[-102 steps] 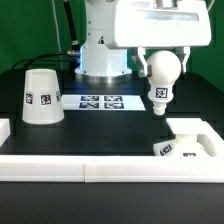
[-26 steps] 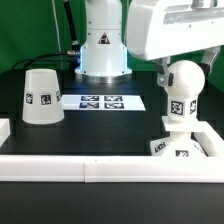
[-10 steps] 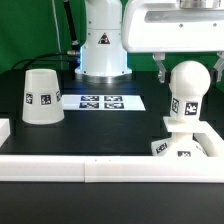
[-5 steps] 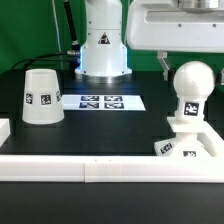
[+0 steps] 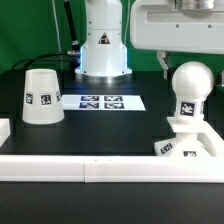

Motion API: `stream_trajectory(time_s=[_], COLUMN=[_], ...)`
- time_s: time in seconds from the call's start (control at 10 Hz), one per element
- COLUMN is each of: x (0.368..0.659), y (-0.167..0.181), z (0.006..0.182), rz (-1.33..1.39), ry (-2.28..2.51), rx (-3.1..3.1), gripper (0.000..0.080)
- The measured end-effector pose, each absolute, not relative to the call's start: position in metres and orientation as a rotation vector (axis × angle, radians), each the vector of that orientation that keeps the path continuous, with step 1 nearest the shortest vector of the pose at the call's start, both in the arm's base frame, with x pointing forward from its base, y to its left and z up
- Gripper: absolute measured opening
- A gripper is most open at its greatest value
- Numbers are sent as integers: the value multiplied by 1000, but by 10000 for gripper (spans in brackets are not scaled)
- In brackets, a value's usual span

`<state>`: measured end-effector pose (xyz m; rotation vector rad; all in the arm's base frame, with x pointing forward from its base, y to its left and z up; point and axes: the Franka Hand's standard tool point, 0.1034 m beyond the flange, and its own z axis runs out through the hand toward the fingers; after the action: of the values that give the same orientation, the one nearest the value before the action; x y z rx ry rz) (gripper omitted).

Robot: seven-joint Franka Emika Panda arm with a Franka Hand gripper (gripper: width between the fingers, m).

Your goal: Assemble lamp

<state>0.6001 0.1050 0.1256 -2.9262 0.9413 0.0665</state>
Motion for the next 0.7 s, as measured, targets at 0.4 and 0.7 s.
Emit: stream_trajectory(time_s=[0.4, 0.7], x=[600, 600], y=[106, 106], z=[125, 125], rz=[50, 39], ry=[473, 142], rx=[-3033, -3064], gripper=[699, 699])
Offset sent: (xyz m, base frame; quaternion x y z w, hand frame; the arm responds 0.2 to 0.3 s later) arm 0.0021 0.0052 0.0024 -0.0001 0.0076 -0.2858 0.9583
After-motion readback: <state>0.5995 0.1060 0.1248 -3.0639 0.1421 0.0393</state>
